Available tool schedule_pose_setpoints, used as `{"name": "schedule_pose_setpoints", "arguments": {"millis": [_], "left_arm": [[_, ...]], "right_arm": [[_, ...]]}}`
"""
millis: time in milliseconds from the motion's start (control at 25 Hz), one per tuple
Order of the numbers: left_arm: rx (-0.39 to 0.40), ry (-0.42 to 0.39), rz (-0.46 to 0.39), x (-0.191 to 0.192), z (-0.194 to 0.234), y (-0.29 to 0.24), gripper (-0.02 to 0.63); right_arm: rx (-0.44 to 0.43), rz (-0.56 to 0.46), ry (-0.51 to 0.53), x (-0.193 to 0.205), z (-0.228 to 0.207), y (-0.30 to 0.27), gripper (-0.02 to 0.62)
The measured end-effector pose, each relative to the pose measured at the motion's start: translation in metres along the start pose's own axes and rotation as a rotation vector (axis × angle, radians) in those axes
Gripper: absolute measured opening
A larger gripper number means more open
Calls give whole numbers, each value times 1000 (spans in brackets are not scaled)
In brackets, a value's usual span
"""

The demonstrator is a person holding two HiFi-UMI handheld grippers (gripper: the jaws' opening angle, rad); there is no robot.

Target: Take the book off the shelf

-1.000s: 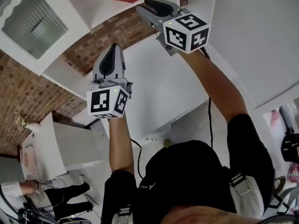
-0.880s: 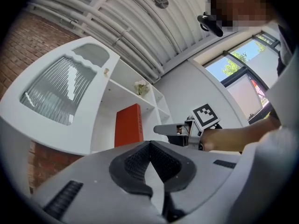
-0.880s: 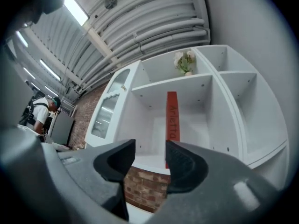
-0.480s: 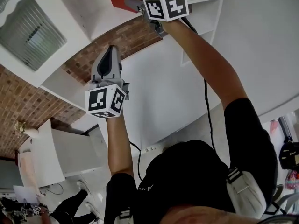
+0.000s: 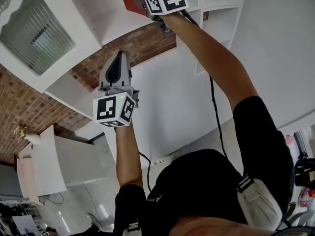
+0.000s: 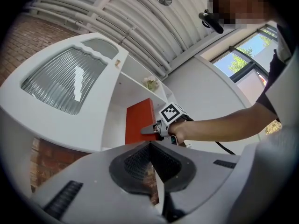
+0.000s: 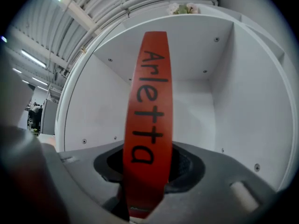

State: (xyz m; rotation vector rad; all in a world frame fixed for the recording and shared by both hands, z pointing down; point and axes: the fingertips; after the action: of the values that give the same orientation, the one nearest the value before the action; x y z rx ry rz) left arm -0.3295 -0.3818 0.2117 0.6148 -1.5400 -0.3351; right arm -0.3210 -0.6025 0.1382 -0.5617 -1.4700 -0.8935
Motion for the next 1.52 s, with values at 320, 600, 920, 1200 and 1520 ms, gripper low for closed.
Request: {"name": "schedule_pose_setpoints", "arguments": {"millis": [320, 600, 920, 1200, 1520], "left_arm": [[-1, 4, 10, 6, -2, 2, -3], [21, 13, -3, -3, -25, -3, -3], [49, 19, -40, -19, -56, -3, -3], [44, 17, -44, -28, -77, 6, -3], [37, 37, -56, -26, -102, 16, -3]], "right_arm": [[-11, -64, 12, -4, 3, 11, 160], [-35, -174, -20, -34, 2, 66, 155], [-81, -290, 8, -63, 13, 162, 156], [-77, -341, 37, -46, 22, 232, 156], [-42, -369, -42, 0, 27, 300, 156]]}}
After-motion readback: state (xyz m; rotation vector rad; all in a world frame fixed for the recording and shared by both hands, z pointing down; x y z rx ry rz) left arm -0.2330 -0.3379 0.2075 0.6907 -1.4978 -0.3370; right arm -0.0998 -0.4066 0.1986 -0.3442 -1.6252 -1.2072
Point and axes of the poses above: the fingertips, and each gripper's own axes: y backward along the fingers, z to its left, x out of its underside, and after that the axes turned 13 degrees about -z, right-handed
